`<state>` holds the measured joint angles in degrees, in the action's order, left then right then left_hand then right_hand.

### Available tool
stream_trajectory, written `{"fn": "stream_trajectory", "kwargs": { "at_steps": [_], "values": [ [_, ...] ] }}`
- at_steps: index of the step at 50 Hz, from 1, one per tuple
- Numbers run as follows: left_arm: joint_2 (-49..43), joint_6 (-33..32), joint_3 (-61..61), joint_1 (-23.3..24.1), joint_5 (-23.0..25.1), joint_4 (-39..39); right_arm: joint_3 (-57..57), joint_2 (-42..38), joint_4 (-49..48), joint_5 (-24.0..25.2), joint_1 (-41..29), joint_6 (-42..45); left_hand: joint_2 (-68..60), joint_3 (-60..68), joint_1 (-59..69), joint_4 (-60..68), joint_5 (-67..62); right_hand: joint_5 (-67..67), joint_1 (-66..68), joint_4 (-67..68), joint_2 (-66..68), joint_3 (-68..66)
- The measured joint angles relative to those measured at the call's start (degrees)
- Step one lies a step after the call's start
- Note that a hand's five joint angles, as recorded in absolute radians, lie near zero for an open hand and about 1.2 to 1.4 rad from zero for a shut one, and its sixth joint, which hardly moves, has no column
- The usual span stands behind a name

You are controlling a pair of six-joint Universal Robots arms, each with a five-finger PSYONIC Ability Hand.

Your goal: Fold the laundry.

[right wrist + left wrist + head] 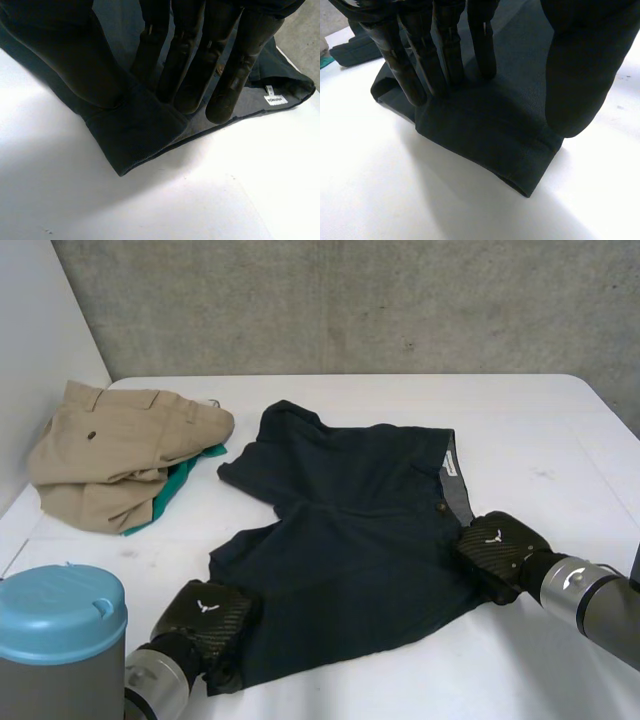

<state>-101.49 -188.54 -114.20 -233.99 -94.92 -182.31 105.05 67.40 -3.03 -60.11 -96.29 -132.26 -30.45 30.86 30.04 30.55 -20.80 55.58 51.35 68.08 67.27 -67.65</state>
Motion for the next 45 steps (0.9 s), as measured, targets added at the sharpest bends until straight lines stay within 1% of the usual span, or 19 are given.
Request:
{"fn": "stream_trajectory", "kwargs": {
  "at_steps": [9, 19, 24, 25, 33, 34, 35, 37, 38, 40, 42, 45],
  "values": [
    [-0.2, -0.4, -0.2, 0.7, -0.2, -1.0, 0.0, 0.0, 0.1, -0.4, 0.0, -1.1, 0.0, 0.0, 0.0, 0.0, 0.0, 0.0, 0.0, 0.0, 0.0, 0.0],
    [-0.5, -2.9, -1.1, 1.9, -0.6, -3.3, -0.1, 0.1, 0.1, -0.6, -0.1, -2.5, 0.0, 0.0, 0.0, 0.0, 0.0, 0.0, 0.6, 0.0, 0.0, 0.0],
    [-1.1, -4.6, -1.4, 2.0, -1.8, -5.1, 0.0, 0.1, 0.1, -0.6, -0.1, -2.5, 0.0, 0.0, 0.0, 0.0, 0.0, 0.0, 0.6, 0.0, 0.0, 0.0],
    [-1.7, -6.2, -1.6, 2.2, -3.0, -6.4, 0.1, 0.1, 0.1, -0.6, -0.1, -2.5, 0.0, 0.0, 0.0, 0.0, 0.0, 0.0, 0.6, 0.0, 0.0, 0.0],
    [-3.1, -8.5, -2.2, 2.6, -4.6, -8.6, 0.2, 0.1, 0.1, -0.5, -0.1, -2.5, -0.3, 0.1, 0.3, 0.3, -0.3, 0.0, 0.6, 0.0, 0.0, 0.0],
    [-3.4, -8.7, -2.3, 2.7, -4.7, -9.1, 0.2, 0.1, 0.1, -0.5, -0.1, -2.5, -5.3, 5.0, 6.5, 5.4, -5.1, 0.0, 0.6, 0.0, 0.0, 0.0],
    [-3.4, -8.7, -2.3, 2.7, -4.7, -9.1, 0.2, 0.1, 0.1, -0.5, -0.1, -2.5, -5.3, 5.0, 6.5, 5.4, -5.1, 0.0, 0.6, 0.0, 0.0, 0.0],
    [-3.7, -8.8, -2.4, 2.8, -4.8, -10.2, 0.3, 0.1, 0.1, -0.5, -0.1, -2.5, -22.9, 20.4, 21.0, 22.0, -21.3, 0.0, 0.6, 0.0, 0.0, 0.0],
    [-3.7, -8.8, -2.5, 2.8, -4.9, -10.5, 0.3, 0.1, 0.1, -0.5, -0.1, -2.5, -23.7, 21.1, 22.3, 23.7, -22.8, 0.0, 0.6, 0.0, 0.0, 0.0],
    [-3.5, -8.7, -2.5, 2.9, -5.1, -11.2, 0.4, 0.1, 0.1, -0.6, -0.1, -2.5, -34.8, 32.1, 31.0, 34.4, -33.4, 0.0, 0.6, 0.0, 0.0, 0.0],
    [-3.0, -8.7, -2.5, 2.9, -5.4, -11.8, 0.4, 0.1, 0.1, -0.7, -0.1, -2.5, -37.7, 36.1, 34.0, 37.6, -36.0, 0.0, 1.1, 0.0, 0.0, 0.0],
    [-2.2, -8.7, -2.4, 2.9, -5.7, -12.3, 0.4, 0.1, 0.1, -0.8, -0.1, -2.5, -37.8, 36.3, 34.0, 37.7, -36.0, 0.0, 1.1, 0.0, 0.0, 0.0]
  ]
}}
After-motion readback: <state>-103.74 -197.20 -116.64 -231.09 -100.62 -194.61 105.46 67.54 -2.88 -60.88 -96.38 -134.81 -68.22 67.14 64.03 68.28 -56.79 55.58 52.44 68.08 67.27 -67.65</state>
